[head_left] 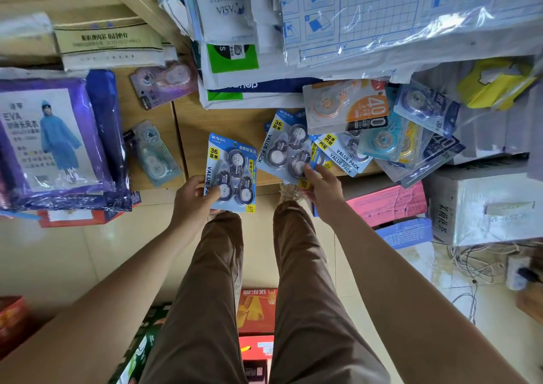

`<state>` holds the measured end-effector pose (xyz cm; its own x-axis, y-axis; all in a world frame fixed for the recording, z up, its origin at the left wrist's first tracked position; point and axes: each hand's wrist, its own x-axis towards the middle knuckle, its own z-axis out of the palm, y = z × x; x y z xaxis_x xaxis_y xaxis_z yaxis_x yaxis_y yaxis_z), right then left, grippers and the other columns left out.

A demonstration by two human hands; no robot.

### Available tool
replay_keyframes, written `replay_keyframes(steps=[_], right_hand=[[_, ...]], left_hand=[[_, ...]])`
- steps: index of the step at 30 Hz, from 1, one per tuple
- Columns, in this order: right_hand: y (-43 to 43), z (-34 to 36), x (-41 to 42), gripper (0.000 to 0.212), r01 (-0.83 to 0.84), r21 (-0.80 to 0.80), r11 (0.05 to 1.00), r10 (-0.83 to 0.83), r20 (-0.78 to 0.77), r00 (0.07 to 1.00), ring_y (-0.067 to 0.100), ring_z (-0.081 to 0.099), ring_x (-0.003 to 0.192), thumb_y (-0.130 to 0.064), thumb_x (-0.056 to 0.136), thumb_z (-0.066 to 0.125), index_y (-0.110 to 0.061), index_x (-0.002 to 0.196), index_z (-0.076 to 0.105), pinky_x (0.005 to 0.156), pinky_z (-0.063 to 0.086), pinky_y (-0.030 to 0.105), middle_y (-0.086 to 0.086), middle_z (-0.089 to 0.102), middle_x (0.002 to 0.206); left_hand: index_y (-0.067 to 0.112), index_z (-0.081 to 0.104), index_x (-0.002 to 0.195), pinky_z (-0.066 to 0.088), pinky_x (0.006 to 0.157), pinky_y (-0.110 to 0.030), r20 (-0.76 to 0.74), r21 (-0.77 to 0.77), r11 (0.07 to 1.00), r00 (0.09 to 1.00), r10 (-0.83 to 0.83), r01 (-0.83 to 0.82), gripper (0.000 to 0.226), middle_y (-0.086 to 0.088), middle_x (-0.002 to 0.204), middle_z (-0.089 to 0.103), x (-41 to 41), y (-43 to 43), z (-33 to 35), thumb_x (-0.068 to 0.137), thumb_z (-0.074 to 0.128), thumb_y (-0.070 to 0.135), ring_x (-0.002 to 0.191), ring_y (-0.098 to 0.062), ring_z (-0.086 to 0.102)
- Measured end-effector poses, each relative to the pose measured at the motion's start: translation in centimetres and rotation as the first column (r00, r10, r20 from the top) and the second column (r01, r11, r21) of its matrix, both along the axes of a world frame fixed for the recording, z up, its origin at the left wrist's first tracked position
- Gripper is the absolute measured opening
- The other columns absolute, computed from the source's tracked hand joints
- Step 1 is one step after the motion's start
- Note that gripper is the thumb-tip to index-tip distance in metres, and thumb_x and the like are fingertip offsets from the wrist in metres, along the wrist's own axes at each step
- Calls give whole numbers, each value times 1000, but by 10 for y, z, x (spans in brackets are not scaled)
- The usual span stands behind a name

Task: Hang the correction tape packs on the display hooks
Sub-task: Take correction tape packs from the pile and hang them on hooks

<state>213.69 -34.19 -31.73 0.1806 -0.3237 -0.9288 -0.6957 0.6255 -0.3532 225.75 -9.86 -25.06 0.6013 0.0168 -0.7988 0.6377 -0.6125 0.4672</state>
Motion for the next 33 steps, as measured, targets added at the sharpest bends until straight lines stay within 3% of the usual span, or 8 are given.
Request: replay_keyframes(steps=[5, 9, 12, 16, 19, 22, 27, 33], right_hand=[[-3, 36, -5, 15, -283, -173, 943, 282, -28, 959, 19, 63, 72, -22, 76, 83, -15, 84, 72, 78, 57, 40, 3, 70, 77], [5, 97, -11, 19, -533, -314, 786, 547, -50, 836, 18, 58, 69, -23, 76, 82, -13, 82, 67, 64, 48, 31, 0, 65, 74], [5, 152, -6, 20, -616, -466, 635, 662, -83, 745, 20, 54, 68, -24, 79, 78, -11, 85, 63, 57, 33, 26, -5, 59, 69], [-8, 228, 13, 18, -644, -600, 475, 725, -148, 673, 30, 61, 76, -29, 85, 70, -16, 98, 65, 62, 41, 33, 4, 67, 76], [-24, 286, 31, 20, -581, -722, 375, 721, -168, 673, 39, 65, 79, -26, 88, 64, -19, 106, 65, 64, 50, 40, 15, 70, 84], [-38, 345, 48, 17, -522, -805, 282, 694, -204, 691, 43, 64, 81, -28, 91, 63, -20, 105, 64, 61, 43, 39, 18, 69, 85], [-54, 450, 69, 18, -303, -940, 159, 672, -121, 730, 40, 65, 80, -22, 89, 68, -18, 106, 69, 60, 37, 34, 14, 72, 85], [-69, 551, 85, 23, -39, -997, 73, 711, 25, 703, 24, 65, 74, -23, 91, 70, -19, 113, 69, 61, 47, 36, 4, 71, 89]], left_hand=[[12, 66, 100, 58, 52, -27, 46, 23, 985, 984, -172, 171, 20, -9, 95, 75, 2, 1, 25, 83, 77, 9, 74, -8, 74], [20, 68, 93, 60, 72, -38, 133, 113, 947, 940, -314, 300, 34, 6, 86, 76, 11, 1, 70, 67, 72, 41, 80, -14, 73], [22, 69, 98, 52, 65, -32, 207, 179, 910, 890, -407, 374, 29, 9, 79, 73, 17, -4, 111, 75, 75, 38, 75, -15, 69], [24, 66, 97, 40, 56, -31, 356, 227, 859, 782, -512, 459, 19, 10, 66, 64, 29, -11, 176, 80, 73, 29, 68, -25, 66], [18, 70, 110, 44, 60, -31, 479, 291, 839, 689, -544, 460, 28, -4, 83, 74, 40, -17, 232, 83, 74, 20, 72, -29, 69], [16, 69, 120, 44, 61, -32, 558, 319, 823, 608, -564, 471, 33, -10, 91, 77, 52, -22, 291, 87, 73, 20, 78, -34, 71], [28, 69, 111, 43, 60, -32, 718, 230, 873, 530, -451, 430, 28, 3, 77, 69, 78, -29, 390, 84, 68, 34, 76, -28, 68], [36, 63, 100, 52, 68, -34, 879, 90, 925, 408, -248, 369, 24, 10, 78, 72, 101, -34, 497, 79, 72, 31, 71, -10, 68]])
